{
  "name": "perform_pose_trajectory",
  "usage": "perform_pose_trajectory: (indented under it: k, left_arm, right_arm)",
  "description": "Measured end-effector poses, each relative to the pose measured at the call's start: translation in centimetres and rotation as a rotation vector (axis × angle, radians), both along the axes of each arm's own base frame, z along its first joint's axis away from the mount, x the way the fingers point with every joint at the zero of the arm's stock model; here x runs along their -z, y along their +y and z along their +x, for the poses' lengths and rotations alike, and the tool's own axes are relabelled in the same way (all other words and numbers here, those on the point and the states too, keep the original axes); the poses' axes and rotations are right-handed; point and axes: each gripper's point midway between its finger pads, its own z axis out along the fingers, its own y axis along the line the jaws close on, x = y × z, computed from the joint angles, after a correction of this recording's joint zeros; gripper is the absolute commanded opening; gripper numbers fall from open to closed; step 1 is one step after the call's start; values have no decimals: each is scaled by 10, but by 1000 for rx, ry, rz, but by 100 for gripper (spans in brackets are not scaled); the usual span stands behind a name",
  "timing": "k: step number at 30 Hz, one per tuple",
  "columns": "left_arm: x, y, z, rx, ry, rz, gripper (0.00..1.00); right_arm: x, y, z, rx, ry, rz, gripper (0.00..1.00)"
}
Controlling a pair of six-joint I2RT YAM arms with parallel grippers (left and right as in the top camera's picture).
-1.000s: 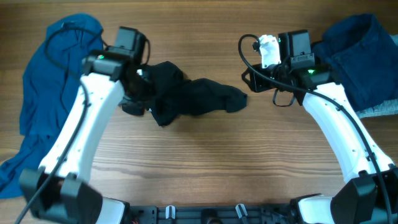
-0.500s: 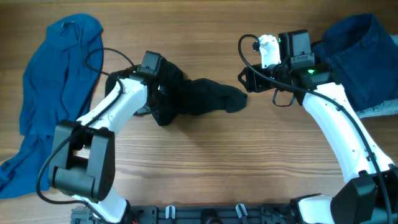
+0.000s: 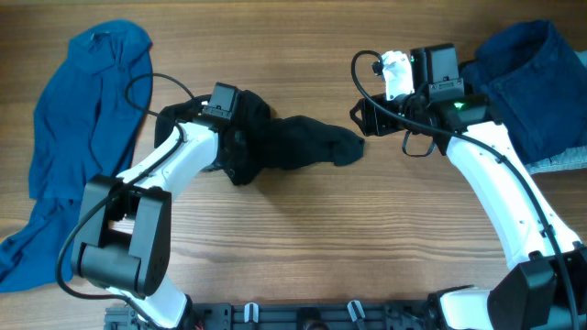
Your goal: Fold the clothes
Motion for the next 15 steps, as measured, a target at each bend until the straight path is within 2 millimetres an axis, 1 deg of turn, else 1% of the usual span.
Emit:
perform_pose_trajectory:
  k: [1, 3, 8, 9, 10, 12, 13, 14, 15]
  left_arm:
    - [-1, 0, 4, -2, -18, 4, 21]
    - [-3, 1, 11, -8, -50, 12, 4]
    - [-6, 2, 19, -10, -82, 19, 4]
    - [-8, 2, 19, -10, -83, 20, 4]
    - [-15, 2, 21, -11, -87, 19, 4]
    - [-36, 1, 26, -12, -114, 15, 4]
    - [-53, 1, 29, -13, -131, 14, 4]
    - [-77, -1, 37, -16, -182, 2, 4]
    - [-105, -2, 44, -19, -242, -12, 4]
  right_arm:
    - [0, 0, 0, 0, 0, 0, 73]
    - [0, 0, 0, 0, -2, 0, 73]
    - [0, 0, 1, 0, -3, 1, 70]
    - [0, 0, 1, 0, -3, 1, 70]
    - [0, 0, 1, 0, -3, 1, 70]
    - [0, 0, 1, 0, -3, 1, 70]
    - [0, 0, 0, 0, -1, 0, 70]
    - [0, 0, 0, 0, 0, 0, 69]
    - [0, 0, 0, 0, 2, 0, 69]
